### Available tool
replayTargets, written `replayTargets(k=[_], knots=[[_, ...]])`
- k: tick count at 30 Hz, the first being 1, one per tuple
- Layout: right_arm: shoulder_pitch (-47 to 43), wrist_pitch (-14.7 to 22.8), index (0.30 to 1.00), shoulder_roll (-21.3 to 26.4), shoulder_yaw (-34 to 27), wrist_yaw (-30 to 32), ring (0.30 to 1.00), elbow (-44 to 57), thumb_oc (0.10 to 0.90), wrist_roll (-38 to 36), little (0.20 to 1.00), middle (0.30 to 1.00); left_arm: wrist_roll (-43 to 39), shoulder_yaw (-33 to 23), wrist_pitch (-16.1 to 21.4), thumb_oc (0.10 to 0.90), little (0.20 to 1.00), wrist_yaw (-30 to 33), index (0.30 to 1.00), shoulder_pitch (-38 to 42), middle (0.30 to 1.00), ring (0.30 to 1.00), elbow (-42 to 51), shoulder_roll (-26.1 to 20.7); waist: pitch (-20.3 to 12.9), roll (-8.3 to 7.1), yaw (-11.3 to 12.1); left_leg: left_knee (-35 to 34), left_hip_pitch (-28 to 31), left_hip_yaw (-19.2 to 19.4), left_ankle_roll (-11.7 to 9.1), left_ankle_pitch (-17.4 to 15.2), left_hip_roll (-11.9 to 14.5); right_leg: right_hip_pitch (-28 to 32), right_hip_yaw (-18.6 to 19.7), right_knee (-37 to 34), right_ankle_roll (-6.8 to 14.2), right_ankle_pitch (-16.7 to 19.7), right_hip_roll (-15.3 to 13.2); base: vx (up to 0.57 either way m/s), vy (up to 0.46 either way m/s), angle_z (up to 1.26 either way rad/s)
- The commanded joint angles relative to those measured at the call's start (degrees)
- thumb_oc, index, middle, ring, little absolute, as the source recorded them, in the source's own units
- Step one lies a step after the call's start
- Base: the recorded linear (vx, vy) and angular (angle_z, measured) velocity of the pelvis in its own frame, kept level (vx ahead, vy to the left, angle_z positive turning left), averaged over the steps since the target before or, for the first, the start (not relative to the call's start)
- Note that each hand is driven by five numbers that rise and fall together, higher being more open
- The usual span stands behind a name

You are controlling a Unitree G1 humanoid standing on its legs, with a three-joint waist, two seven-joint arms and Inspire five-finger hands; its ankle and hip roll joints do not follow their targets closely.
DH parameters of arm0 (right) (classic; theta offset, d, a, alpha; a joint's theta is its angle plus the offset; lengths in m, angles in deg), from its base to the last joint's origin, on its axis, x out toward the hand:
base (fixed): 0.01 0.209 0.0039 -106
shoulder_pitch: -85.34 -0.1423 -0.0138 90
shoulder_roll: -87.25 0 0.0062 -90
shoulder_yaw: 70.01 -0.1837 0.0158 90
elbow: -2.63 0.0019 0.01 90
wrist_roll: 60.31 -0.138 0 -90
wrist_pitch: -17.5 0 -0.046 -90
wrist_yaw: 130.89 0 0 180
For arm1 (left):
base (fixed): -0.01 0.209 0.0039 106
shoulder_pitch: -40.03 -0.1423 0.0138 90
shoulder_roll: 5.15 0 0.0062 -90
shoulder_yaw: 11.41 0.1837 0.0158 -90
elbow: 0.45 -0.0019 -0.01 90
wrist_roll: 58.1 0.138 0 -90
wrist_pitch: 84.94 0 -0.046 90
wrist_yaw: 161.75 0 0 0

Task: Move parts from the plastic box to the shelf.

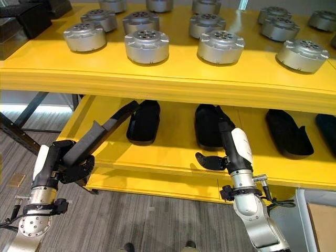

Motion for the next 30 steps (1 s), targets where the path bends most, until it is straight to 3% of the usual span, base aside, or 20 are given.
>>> replayTargets(k=[1, 3, 6, 7, 8, 12, 13, 14, 16, 19, 20, 25, 28, 30], knots=[[-4.0, 6.7, 1.0, 3.5, -0.3, 2.0, 1.0, 4.4, 0.9, 0.8, 1.0, 1.0, 3.6, -5.5, 9.5, 0.4, 0.3, 7.8, 0.3, 2.4, 0.3, 0.3, 7.6, -2.4, -4.6, -0.95, 0.9, 17.0, 1.5, 3.4, -2.8, -4.9, 3.8, 0.1, -3.4, -2.7, -5.5, -2.2, 4.7, 0.14, -0.171, -0.02], [-3.9, 7.0, 1.0, 4.0, -0.4, 1.8, 1.0, 5.0, 0.9, 0.5, 1.0, 1.0, 5.7, -6.2, 9.5, 0.4, 0.3, 9.9, 0.3, 2.2, 0.3, 0.3, 7.2, -2.9, -4.9, -0.96, 0.8, 19.6, 1.2, 3.6, -3.0, -4.5, 3.7, 0.1, -3.6, -2.7, -6.4, -3.0, 5.5, 0.12, -0.188, -0.07], [-4.3, 8.2, 1.0, 4.7, -0.2, 1.9, 1.0, 6.3, 0.9, 1.9, 1.0, 1.0, 6.5, -6.9, 9.0, 0.4, 0.3, 13.4, 0.3, 4.6, 0.3, 0.3, 5.3, -4.1, -4.9, -1.0, 0.9, 34.8, -4.1, 2.3, -4.1, -1.2, 2.3, 0.7, -3.7, -3.1, -8.8, -4.8, 7.2, 0.11, -0.199, -0.05], [-4.4, 8.3, 1.0, 4.8, -0.1, 2.0, 1.0, 6.1, 0.9, 2.0, 1.0, 1.0, 6.5, -6.9, 9.0, 0.4, 0.3, 13.5, 0.3, 4.9, 0.3, 0.3, 5.1, -4.1, -4.9, -0.81, 0.8, 36.3, -5.3, 1.9, -4.1, -1.3, 2.5, 0.5, -3.9, -3.0, -9.0, -4.9, 7.4, 0.09, -0.146, -0.03], [-5.0, 8.2, 1.0, 5.2, 0.1, 2.3, 1.0, 6.0, 0.9, 1.6, 1.0, 1.0, 6.4, -6.6, 8.3, 0.4, 0.3, 14.0, 0.3, 6.1, 0.3, 0.3, 4.5, -4.2, -4.2, -0.85, 0.7, 38.5, -8.6, 2.7, -4.2, -0.6, 4.4, 1.0, -3.5, -2.9, -9.5, -5.4, 7.9, 0.06, -0.069, -0.06], [-6.4, 7.9, 1.0, 5.5, 0.8, 2.1, 1.0, 5.9, 0.9, 1.0, 1.0, 1.0, 5.9, -6.8, 8.2, 0.4, 0.3, 16.4, 0.3, 6.9, 0.3, 0.3, 4.3, -3.8, -3.7, 0.47, 0.4, 25.9, -9.2, 3.3, -3.7, 0.4, 7.3, 0.2, -2.5, -1.6, -8.5, -6.3, 8.6, 0.05, 0.124, -0.03], [-5.8, 8.5, 1.0, 5.5, 0.7, 1.8, 1.0, 6.3, 0.9, 1.1, 1.0, 1.0, 5.6, -7.4, 8.1, 0.4, 0.3, 17.2, 0.3, 6.0, 0.3, 0.3, 5.0, -3.6, -3.6, 0.83, 0.6, 18.9, -9.0, 2.4, -4.1, 2.6, 7.7, 0.3, -1.8, -1.4, -7.9, -6.5, 8.5, 0.1, 0.377, 0.02], [-4.5, 9.7, 1.0, 5.6, 0.6, 1.3, 1.0, 7.5, 0.9, 1.2, 1.0, 1.0, 5.2, -8.6, 8.0, 0.4, 0.3, 18.4, 0.3, 4.6, 0.3, 0.3, 6.1, -3.3, -3.6, 0.89, 0.8, 10.5, -9.3, 0.6, -5.1, 6.4, 9.9, 1.0, -0.7, -1.3, -6.9, -6.9, 7.8, 0.12, 0.446, -0.02], [-2.7, 10.2, 1.0, 5.8, 1.0, 1.0, 1.0, 9.7, 0.9, 1.3, 1.0, 1.0, 4.2, -9.6, 7.6, 0.4, 0.3, 18.9, 0.3, 3.5, 0.3, 0.3, 6.8, -3.1, -3.8, 0.63, 0.5, 1.9, -10.2, 0.6, -6.7, 13.4, 15.2, 2.4, -0.4, -1.2, -5.5, -7.3, 5.5, 0.12, 0.429, -0.18], [-1.9, 10.6, 1.0, 6.2, 1.4, 1.2, 1.0, 10.2, 0.9, 1.3, 1.0, 1.0, 3.2, -9.3, 7.9, 0.4, 0.3, 18.8, 0.3, 3.8, 0.3, 0.3, 6.3, -2.9, -3.5, 0.41, 0.0, -0.9, -9.8, 1.7, -7.7, 16.5, 17.6, 3.0, -0.7, 0.0, -5.1, -8.1, 3.8, 0.07, 0.317, -0.5], [-2.9, 11.4, 1.0, 7.0, 2.5, 1.6, 1.0, 9.2, 0.9, 0.8, 1.0, 1.0, 3.2, -7.8, 7.9, 0.4, 0.3, 19.2, 0.3, 5.3, 0.3, 0.3, 4.1, -2.3, -3.1, 1.74, -0.3, -2.3, -8.2, 0.1, -8.5, 17.1, 18.5, 1.6, -0.3, 6.3, -4.5, -10.3, 2.6, 0.07, 0.415, -0.47], [-4.7, 11.3, 1.0, 6.3, 3.1, 2.6, 1.0, 5.6, 0.9, 0.1, 1.0, 1.0, 4.5, -5.3, 5.3, 0.4, 0.3, 17.7, 0.3, 7.8, 0.3, 0.3, 2.4, -2.2, -2.2, 2.83, 0.0, -0.7, -5.4, -2.5, -7.5, 12.8, 16.3, -0.1, 1.5, 15.6, -4.6, -13.9, 2.5, 0.08, 0.275, -0.49], [-4.1, 11.1, 1.0, 6.1, 2.1, 2.7, 1.0, 5.2, 0.9, -0.6, 1.0, 1.0, 5.1, -4.9, 4.9, 0.4, 0.3, 16.4, 0.3, 8.9, 0.3, 0.3, 2.2, -2.1, -2.3, 2.74, -0.3, 0.5, -5.1, -2.2, -6.7, 10.3, 14.9, 0.1, 1.9, 16.1, -4.4, -13.8, 2.1, 0.03, 0.161, -0.12], [-2.1, 11.5, 1.0, 5.7, 0.5, 1.9, 1.0, 5.5, 0.9, -1.0, 1.0, 1.0, 6.1, -4.7, 5.2, 0.4, 0.3, 15.5, 0.3, 9.8, 0.3, 0.3, 1.7, -2.1, -2.5, 2.45, -0.6, 1.1, -4.4, -2.8, -6.1, 6.8, 12.5, 0.7, 2.9, 15.0, -3.6, -12.6, 1.7, 0.08, 0.198, 0.11]])
